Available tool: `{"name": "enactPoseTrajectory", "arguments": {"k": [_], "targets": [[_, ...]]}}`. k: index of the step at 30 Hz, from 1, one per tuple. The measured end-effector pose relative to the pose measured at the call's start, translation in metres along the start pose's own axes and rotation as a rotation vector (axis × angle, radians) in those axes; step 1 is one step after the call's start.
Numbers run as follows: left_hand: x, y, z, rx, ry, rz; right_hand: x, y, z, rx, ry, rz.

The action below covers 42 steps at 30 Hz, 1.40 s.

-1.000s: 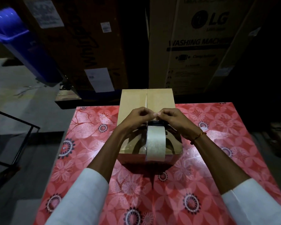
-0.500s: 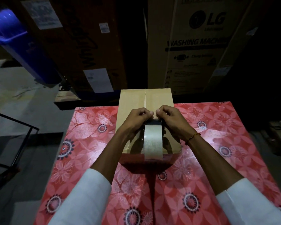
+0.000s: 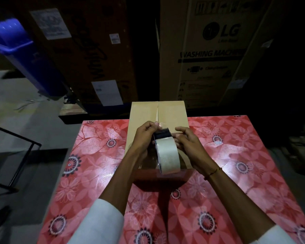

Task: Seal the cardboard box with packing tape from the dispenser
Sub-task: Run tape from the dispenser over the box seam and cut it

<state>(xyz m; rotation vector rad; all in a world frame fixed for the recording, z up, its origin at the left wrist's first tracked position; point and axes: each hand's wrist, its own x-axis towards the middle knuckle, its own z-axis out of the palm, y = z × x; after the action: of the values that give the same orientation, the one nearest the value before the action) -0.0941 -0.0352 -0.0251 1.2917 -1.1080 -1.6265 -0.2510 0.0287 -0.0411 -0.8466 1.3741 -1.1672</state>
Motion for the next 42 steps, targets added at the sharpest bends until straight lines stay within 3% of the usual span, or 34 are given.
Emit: {"name": "enactPoseTrajectory", "arguments": {"k": [9,18,21,25,29,37,42], "targets": [[-0.016,0.011,0.006,-0.015,0.129,0.019,-0.029,0.001,0.007,-0.050,-0.136,0.081],[-0.037,0.030,0.022,0.034,0.067,0.146,-0.058,0.001,-0.004,-0.063,-0.164,-0.173],[-0.043,0.036,0.036,0.190,0.132,0.252,-0.071,-0.001,-0.017,-0.077,-0.133,-0.247],[-0.052,0.038,0.054,0.529,0.231,0.539,-0.086,0.005,-0.044,-0.156,-0.029,-0.276],[-0.072,0.020,0.091,0.773,-0.018,0.574,-0.102,0.014,-0.076,-0.247,0.104,-0.287],[-0.086,-0.043,0.158,0.846,-0.362,0.435,-0.138,0.050,-0.141,-0.561,0.317,-0.217],[-0.084,-0.092,0.186,0.824,-0.459,0.262,-0.146,0.081,-0.176,-0.780,0.387,-0.062]]}}
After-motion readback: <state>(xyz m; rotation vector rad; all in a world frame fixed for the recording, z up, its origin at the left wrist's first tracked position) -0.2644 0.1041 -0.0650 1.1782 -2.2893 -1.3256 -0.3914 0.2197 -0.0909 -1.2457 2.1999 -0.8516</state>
